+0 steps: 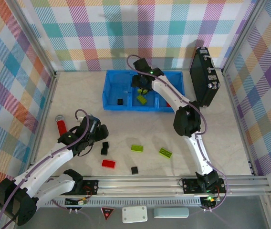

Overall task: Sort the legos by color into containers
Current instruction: Place the lego in the container, then pick up the lego from the bottom-left of the table.

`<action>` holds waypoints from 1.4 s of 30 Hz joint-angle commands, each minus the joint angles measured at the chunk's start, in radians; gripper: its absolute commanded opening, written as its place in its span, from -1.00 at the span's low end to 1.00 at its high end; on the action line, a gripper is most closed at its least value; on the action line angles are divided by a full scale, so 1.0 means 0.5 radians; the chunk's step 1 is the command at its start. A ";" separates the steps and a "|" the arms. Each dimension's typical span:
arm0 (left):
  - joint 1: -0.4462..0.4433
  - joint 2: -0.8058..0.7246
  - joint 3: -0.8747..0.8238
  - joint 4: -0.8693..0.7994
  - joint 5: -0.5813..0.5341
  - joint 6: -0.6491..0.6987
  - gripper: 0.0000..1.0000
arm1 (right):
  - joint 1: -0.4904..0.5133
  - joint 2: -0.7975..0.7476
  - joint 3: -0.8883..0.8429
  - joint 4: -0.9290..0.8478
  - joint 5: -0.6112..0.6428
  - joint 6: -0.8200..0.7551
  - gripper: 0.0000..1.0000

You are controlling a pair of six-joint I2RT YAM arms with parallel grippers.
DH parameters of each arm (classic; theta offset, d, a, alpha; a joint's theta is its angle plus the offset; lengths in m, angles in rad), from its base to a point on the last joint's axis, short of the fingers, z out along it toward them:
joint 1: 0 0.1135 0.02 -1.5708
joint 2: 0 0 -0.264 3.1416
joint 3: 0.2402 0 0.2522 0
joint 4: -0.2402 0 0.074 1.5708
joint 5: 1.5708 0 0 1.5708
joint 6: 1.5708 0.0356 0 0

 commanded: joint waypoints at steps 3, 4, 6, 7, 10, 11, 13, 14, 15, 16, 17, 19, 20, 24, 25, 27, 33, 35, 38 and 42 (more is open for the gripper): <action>0.027 0.042 0.034 -0.113 -0.046 0.123 0.59 | 0.066 -0.186 -0.116 -0.086 -0.099 -0.141 0.44; 0.027 0.042 0.031 -0.113 -0.033 0.138 0.60 | 0.072 -0.213 -0.142 -0.100 -0.136 -0.178 0.44; 0.027 0.047 0.031 -0.122 -0.017 0.157 0.60 | 0.083 -0.263 -0.192 -0.133 -0.186 -0.217 0.43; 0.027 0.051 0.034 -0.128 -0.005 0.170 0.59 | 0.088 -0.289 -0.232 -0.147 -0.199 -0.225 0.42; 0.027 0.077 0.045 -0.158 0.024 0.192 0.57 | 0.097 -0.404 -0.416 -0.123 -0.231 -0.226 0.41; 0.027 0.089 0.047 -0.170 0.029 0.192 0.56 | 0.099 -0.447 -0.481 -0.106 -0.234 -0.220 0.40; 0.027 0.119 0.042 -0.184 0.033 0.200 0.56 | 0.102 -0.542 -0.637 -0.061 -0.248 -0.201 0.40; 0.027 0.136 0.044 -0.184 0.042 0.207 0.55 | 0.104 -0.586 -0.706 -0.047 -0.249 -0.191 0.40; 0.029 0.157 0.045 -0.187 0.053 0.215 0.54 | 0.105 -0.631 -0.783 -0.028 -0.252 -0.178 0.39; 0.027 0.181 0.049 -0.190 0.063 0.223 0.53 | 0.108 -0.688 -0.866 -0.007 -0.252 -0.164 0.39; 0.027 0.206 0.055 -0.192 0.076 0.229 0.52 | 0.108 -0.735 -0.940 0.014 -0.247 -0.152 0.39; 0.026 0.259 0.066 -0.199 0.094 0.227 0.51 | 0.111 -0.842 -1.118 0.071 -0.250 -0.121 0.39; 0.027 0.282 0.070 -0.199 0.097 0.224 0.51 | 0.111 -0.891 -1.196 0.097 -0.251 -0.109 0.39; 0.024 0.371 0.070 -0.156 0.156 0.214 0.49 | 0.111 -1.070 -1.480 0.161 -0.248 -0.065 0.39; 0.024 0.399 0.071 -0.141 0.174 0.214 0.48 | 0.111 -1.107 -1.542 0.165 -0.247 -0.060 0.39; 0.019 0.442 0.072 -0.113 0.203 0.205 0.47 | 0.111 -1.178 -1.655 0.174 -0.229 -0.042 0.39; -0.023 0.566 0.098 -0.050 0.230 0.168 0.40 | 0.111 -1.346 -1.962 0.206 -0.186 0.010 0.39; -0.040 0.612 0.107 -0.027 0.239 0.159 0.39 | 0.111 -1.387 -2.042 0.219 -0.173 0.033 0.39; -0.077 0.693 0.126 0.005 0.248 0.145 0.37 | 0.111 -1.433 -2.122 0.240 -0.172 0.060 0.39; -0.136 0.798 0.162 0.016 0.221 0.128 0.35 | 0.111 -1.469 -2.166 0.244 -0.166 0.080 0.39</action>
